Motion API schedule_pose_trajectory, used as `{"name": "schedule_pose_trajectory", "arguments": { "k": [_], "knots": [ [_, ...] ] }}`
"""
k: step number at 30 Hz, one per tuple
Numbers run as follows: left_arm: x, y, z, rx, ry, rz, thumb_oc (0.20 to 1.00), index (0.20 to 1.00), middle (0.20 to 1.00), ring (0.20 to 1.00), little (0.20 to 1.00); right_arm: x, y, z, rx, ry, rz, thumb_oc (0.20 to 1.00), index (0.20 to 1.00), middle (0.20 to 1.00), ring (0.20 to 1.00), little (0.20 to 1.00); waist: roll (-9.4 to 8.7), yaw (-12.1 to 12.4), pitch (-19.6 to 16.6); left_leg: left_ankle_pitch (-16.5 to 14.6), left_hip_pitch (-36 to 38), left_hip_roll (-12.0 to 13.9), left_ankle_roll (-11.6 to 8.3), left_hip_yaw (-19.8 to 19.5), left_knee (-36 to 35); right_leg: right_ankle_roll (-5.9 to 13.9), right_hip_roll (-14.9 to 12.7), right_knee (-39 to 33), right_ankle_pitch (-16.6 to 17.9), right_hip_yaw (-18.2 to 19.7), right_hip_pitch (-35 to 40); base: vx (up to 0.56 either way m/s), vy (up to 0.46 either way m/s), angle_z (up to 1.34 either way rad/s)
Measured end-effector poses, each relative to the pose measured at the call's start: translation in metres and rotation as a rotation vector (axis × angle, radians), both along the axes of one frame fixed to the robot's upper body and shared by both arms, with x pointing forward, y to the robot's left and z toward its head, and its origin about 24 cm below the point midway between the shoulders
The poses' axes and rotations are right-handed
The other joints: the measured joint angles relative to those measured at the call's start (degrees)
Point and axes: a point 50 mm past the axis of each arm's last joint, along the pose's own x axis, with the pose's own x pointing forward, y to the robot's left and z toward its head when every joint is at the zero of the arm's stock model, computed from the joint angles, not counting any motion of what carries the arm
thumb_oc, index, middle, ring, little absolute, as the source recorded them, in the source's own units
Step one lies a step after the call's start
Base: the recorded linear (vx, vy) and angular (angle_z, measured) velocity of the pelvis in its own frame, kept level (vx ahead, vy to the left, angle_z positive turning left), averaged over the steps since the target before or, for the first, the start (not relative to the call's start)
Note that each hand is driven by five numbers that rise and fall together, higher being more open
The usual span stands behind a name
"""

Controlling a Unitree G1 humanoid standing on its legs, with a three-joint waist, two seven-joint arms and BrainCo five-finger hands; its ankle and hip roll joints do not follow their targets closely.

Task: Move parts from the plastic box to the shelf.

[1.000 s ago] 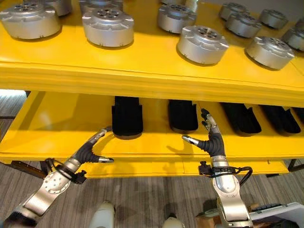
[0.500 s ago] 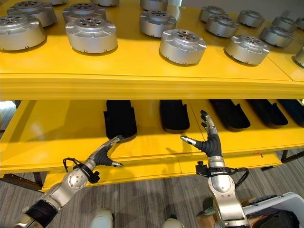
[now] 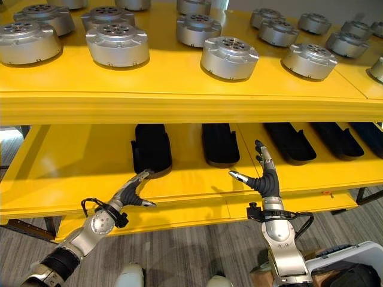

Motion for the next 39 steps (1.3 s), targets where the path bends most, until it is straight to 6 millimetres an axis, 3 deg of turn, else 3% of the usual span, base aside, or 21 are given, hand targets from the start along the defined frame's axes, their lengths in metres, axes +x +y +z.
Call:
{"name": "schedule_pose_trajectory", "arguments": {
  "k": [8, 22, 32, 39],
  "knots": [
    [0.008, -0.012, -0.004, 0.023, 0.006, -0.023, 1.0, 1.0, 1.0, 1.0, 1.0, 0.0, -0.001, -0.004, 0.0, 0.018, -0.005, 1.0, 1.0, 1.0, 1.0, 1.0, -0.49, 0.0, -0.3, -0.3, -0.1, -0.1, 0.41, 0.1, 0.1, 0.0, -0.1, -0.3, 0.0, 0.0, -0.2, 0.0, 0.0, 0.0],
    [0.015, -0.056, 0.001, 0.022, -0.003, -0.167, 1.0, 1.0, 1.0, 1.0, 1.0, 0.0, -0.004, -0.008, 0.007, 0.024, -0.044, 1.0, 1.0, 1.0, 1.0, 1.0, -0.82, 0.0, 0.9, -0.5, -1.0, -0.2, 0.42, 0.0, 0.9, 0.1, -0.2, 0.6, -0.1, 0.2, -0.9, 0.0, 0.0, 0.0],
    [0.022, -0.07, 0.013, 0.006, -0.045, -0.208, 1.0, 1.0, 1.0, 1.0, 1.0, 0.001, -0.004, -0.007, 0.01, 0.019, -0.051, 1.0, 1.0, 1.0, 1.0, 1.0, -0.27, 0.1, 4.0, -0.3, -1.0, -0.7, 0.06, -0.1, 0.9, 0.35, -0.6, 1.2, -0.2, 0.2, -0.9, 0.0, 0.002, 0.01],
    [0.024, -0.066, 0.012, 0.003, -0.04, -0.189, 1.0, 1.0, 1.0, 1.0, 1.0, 0.005, -0.003, -0.002, 0.01, 0.001, -0.047, 1.0, 1.0, 1.0, 1.0, 1.0, -0.22, 0.1, 5.1, -0.3, -0.9, -0.8, 0.15, -0.2, 1.0, 0.43, -0.8, 1.5, -0.3, 0.2, -0.9, 0.0, 0.0, 0.0]
  ]
}}
